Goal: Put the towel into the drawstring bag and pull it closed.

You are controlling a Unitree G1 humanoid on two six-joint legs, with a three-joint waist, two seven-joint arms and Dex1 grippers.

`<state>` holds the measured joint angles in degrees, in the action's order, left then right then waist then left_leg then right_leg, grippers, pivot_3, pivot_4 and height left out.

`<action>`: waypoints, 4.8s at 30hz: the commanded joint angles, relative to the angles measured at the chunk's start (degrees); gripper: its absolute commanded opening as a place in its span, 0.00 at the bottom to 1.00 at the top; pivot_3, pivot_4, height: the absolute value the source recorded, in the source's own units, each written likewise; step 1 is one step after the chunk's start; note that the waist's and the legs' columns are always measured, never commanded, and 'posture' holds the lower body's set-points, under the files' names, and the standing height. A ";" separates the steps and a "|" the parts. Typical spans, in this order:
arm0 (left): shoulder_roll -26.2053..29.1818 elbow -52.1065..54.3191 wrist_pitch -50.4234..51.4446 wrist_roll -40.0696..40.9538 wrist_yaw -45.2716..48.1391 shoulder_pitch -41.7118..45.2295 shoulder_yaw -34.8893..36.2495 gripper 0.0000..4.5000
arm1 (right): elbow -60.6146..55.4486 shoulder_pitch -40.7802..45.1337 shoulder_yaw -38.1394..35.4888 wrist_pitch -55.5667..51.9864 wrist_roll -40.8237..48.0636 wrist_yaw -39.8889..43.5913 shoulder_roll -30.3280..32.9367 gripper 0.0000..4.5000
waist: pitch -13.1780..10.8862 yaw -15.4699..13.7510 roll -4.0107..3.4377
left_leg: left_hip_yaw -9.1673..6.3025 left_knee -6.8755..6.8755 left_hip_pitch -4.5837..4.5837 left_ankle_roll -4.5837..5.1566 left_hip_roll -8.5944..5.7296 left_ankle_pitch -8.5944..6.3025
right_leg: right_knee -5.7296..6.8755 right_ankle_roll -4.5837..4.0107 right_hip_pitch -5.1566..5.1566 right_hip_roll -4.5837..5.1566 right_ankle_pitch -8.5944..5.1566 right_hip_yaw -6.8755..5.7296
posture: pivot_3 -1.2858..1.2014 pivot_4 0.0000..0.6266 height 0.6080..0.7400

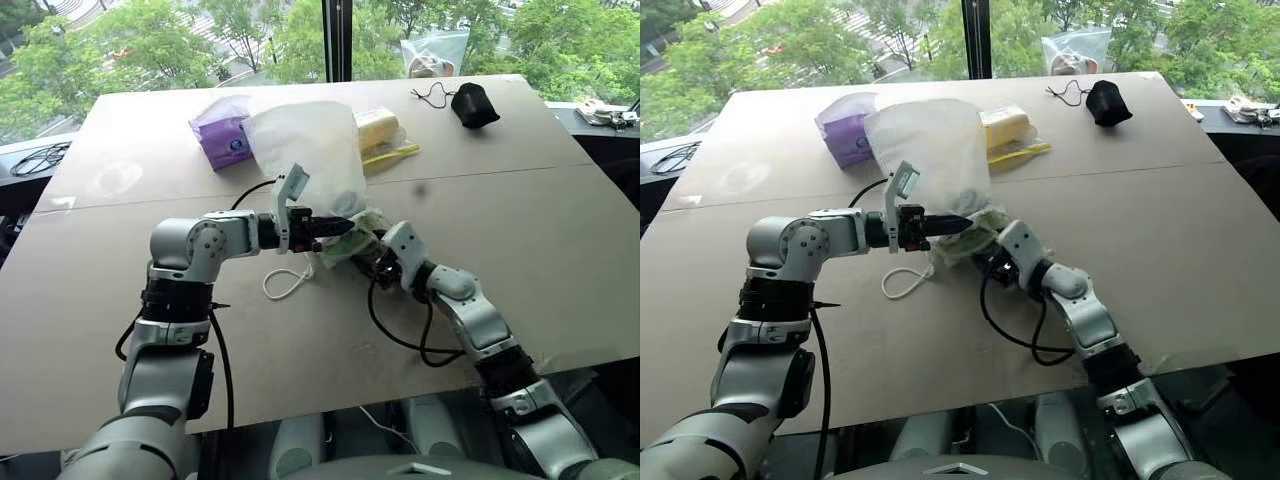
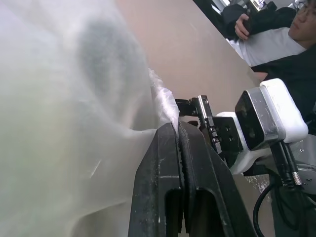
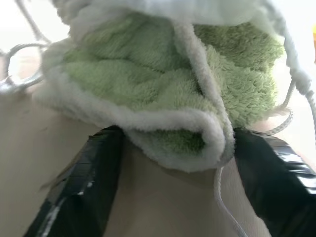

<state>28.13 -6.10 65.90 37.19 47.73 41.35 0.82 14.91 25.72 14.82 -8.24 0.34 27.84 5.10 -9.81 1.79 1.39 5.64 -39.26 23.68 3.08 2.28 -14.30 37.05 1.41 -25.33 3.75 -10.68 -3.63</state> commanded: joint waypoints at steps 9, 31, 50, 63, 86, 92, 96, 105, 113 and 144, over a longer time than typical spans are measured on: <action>2.70 5.62 7.35 6.34 1.28 -2.26 2.11 0.00 | 8.81 5.99 -14.21 2.00 23.99 10.95 -13.91 0.01 | -0.03 0.29 -0.03 | -0.02 0.05 0.16 -0.01 0.01 0.00 | -0.20 0.01 -0.01 0.07 0.18 -0.02 | 0.52 0.24 1.00; 1.94 7.43 7.45 13.02 -6.36 -3.07 6.54 0.00 | 3.63 3.10 -5.86 1.13 11.96 9.74 -4.82 0.47 | -0.04 -0.11 -0.06 | -0.17 0.09 0.15 -0.04 -0.10 0.00 | -0.12 0.00 0.00 0.20 0.18 -0.06 | 0.52 0.24 1.00; 16.05 -3.38 -32.05 -8.18 22.27 0.51 0.03 0.72 | 0.32 9.59 -1.56 -10.95 0.43 2.16 7.67 0.69 | -0.15 0.22 -0.04 | 0.30 0.15 0.29 0.02 -0.01 -0.02 | -0.22 -0.14 -0.34 -0.01 0.06 0.18 | 0.52 0.24 1.00; 15.09 30.91 -20.34 -0.81 4.50 -38.93 15.05 0.73 | 33.61 23.99 -5.96 6.94 1.15 9.91 5.79 0.12 | -0.17 -0.28 -0.02 | 0.00 0.27 0.09 -0.02 -0.08 -0.01 | -0.23 -0.24 -0.08 0.29 0.02 0.08 | 0.52 0.24 1.00; -1.81 5.76 -67.39 -24.78 -10.97 -32.01 2.37 0.01 | -16.01 9.38 -13.47 -9.74 5.08 4.25 15.68 0.00 | 0.68 -0.83 -1.17 | 0.01 0.19 0.08 0.31 -0.03 -0.18 | -0.20 -0.27 -0.10 0.22 0.04 -0.11 | 0.52 0.24 1.00; 8.57 3.05 -76.57 -28.93 -17.98 -18.70 14.62 0.01 | -21.12 20.74 -17.03 -7.57 5.45 6.02 22.71 0.00 | 0.24 -1.13 -1.03 | -0.01 0.19 0.27 0.31 0.05 -0.17 | -0.12 -0.27 -0.33 0.06 0.05 -0.12 | 0.52 0.24 1.00; 15.05 -7.04 -76.94 -29.25 -18.54 -1.27 15.70 0.01 | -19.25 31.69 -16.72 -5.00 3.58 9.86 30.41 0.00 | -0.19 -1.73 -0.78 | -0.07 0.08 0.55 0.35 -0.09 -0.20 | -0.24 -0.07 -0.37 0.16 0.18 -0.23 | 0.52 0.24 1.00; 15.87 -17.01 -77.14 -29.24 -17.92 2.85 15.29 0.01 | -19.27 29.45 -17.68 -5.37 1.33 11.43 38.14 0.00 | -0.08 -0.96 -0.60 | 0.50 0.12 1.07 0.19 -0.09 -0.14 | -0.46 0.26 -0.76 0.27 0.02 -0.29 | 0.52 0.24 1.00; 19.27 -19.69 -75.70 -28.57 -17.07 0.62 17.20 0.01 | -22.35 21.35 -25.91 -8.86 1.23 8.59 45.40 0.00 | -0.62 -1.36 -0.43 | 0.72 0.04 1.10 0.21 -0.01 -0.13 | -0.32 0.26 -0.82 0.33 0.01 -0.36 | 0.52 0.24 1.00; 8.68 4.34 -53.35 -9.82 -0.61 -30.82 7.24 0.23 | -37.23 -18.65 -14.87 -11.16 19.65 14.60 38.89 0.07 | -0.40 -1.12 -0.03 | 0.87 -0.06 0.12 0.48 0.36 -0.28 | -0.20 -0.04 -0.18 0.27 -0.07 -0.08 | 0.52 0.24 1.00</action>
<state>35.56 -5.29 10.48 25.25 45.56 10.94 7.49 -21.47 7.46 -0.06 -20.63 21.09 43.07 43.75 -10.22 0.67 1.36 6.50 -39.37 23.78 3.41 2.67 -14.67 36.85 1.31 -25.47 4.05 -10.71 -3.75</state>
